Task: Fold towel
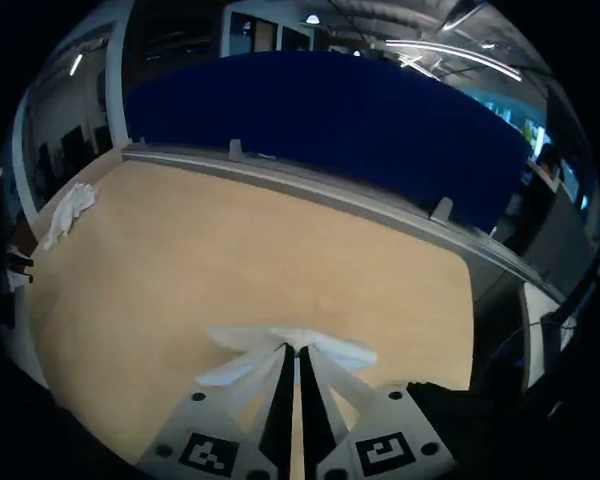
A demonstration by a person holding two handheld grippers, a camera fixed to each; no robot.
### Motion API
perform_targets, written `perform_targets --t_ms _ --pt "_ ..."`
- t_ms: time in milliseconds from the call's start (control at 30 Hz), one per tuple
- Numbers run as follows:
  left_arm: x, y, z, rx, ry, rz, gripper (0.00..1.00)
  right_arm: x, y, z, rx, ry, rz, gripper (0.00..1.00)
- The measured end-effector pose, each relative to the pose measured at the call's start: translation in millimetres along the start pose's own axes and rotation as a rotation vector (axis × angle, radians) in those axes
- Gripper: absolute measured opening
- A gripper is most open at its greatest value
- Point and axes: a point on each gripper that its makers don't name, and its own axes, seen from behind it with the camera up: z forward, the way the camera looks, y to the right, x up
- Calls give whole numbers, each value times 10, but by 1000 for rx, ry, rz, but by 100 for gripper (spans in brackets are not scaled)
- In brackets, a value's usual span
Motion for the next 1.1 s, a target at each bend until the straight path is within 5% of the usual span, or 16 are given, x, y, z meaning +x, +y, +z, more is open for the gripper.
perform_targets --t_ms 1100 --pt "-29 12 1 -7 -13 36 94 -1670 258 -99 -156 -204 255 4"
